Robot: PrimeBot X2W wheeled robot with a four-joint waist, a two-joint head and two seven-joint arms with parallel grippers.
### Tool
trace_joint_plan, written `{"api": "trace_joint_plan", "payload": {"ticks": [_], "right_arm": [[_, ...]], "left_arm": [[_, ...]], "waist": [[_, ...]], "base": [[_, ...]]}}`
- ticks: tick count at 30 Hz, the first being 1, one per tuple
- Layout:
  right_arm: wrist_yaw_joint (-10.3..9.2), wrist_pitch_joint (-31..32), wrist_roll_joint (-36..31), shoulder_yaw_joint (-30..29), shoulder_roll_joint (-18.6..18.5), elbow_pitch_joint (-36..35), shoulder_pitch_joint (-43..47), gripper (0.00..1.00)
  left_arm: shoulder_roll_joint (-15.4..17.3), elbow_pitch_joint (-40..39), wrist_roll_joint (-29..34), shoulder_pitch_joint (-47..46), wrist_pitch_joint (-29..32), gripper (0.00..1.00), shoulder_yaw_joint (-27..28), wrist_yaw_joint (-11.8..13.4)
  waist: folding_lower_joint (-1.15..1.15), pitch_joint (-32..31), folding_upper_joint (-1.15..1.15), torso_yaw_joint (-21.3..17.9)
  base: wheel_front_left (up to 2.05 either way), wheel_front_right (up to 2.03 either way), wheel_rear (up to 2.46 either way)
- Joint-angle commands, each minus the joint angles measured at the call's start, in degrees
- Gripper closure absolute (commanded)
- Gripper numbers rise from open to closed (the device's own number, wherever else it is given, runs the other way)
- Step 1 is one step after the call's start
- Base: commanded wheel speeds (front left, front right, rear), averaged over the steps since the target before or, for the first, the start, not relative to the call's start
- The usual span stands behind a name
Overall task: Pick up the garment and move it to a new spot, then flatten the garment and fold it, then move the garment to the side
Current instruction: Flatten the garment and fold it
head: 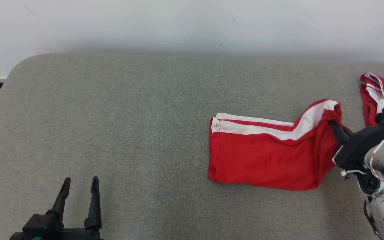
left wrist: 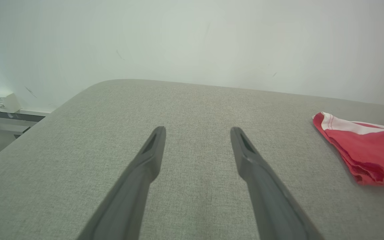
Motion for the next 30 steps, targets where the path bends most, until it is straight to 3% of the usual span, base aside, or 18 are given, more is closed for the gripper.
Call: {"api": "trace_joint_plan", "payload": {"ticks": [1, 5, 11, 20, 27, 29, 30], "right_arm": [[-0.17, 1.21, 1.96, -0.42, 0.45, -0.92, 0.78, 1.00], [-0.17, 7.81, 9.10, -1.45, 2.60, -5.79, 1.17, 1.00], [-0.16, 13.09, 13.59, -3.83, 7.32, -8.94, 0.37, 1.00], [-0.16, 13.46, 8.29, -3.11, 13.74, -7.83, -0.31, 1.00], [-0.16, 9.02, 1.45, -3.41, 16.62, -2.29, -1.69, 1.00], [-0.16, 7.36, -0.77, -2.60, 16.95, -1.14, -2.04, 0.26], [-0.16, 6.79, -1.22, -2.56, 17.14, -0.66, -2.11, 0.00]], "left_arm": [[-0.04, 0.13, 0.20, 0.59, -0.01, 0.00, -0.07, -0.13], [-0.08, 0.35, 0.06, 0.99, -0.01, 0.00, -0.42, -0.18], [-0.12, 0.73, -0.43, 0.23, -0.01, 0.00, -1.38, -0.22], [-0.12, 1.34, -1.75, -1.35, -0.01, 0.00, -2.77, -0.12], [-0.12, 1.70, -2.38, -2.59, -0.01, 0.00, -3.79, 0.45], [-0.12, 1.86, -2.49, -2.70, -0.01, 0.00, -4.02, 0.54], [-0.12, 1.94, -2.57, -2.68, -0.01, 0.00, -4.13, 0.71]], "waist": [[0.00, -0.28, 0.00, -0.03], [0.00, -0.64, 0.00, 0.03], [0.00, -0.30, 0.00, 0.89], [0.00, 1.18, 0.00, 3.37], [0.00, 2.44, 0.00, 4.66], [0.00, 2.49, 0.00, 4.82], [0.00, 2.44, 0.00, 4.83]], "base": [[0.00, 0.00, 0.00], [0.00, 0.00, 0.00], [0.00, 0.00, 0.00], [0.00, 0.00, 0.00], [0.00, 0.00, 0.00], [0.00, 0.00, 0.00], [0.00, 0.00, 0.00]]}}
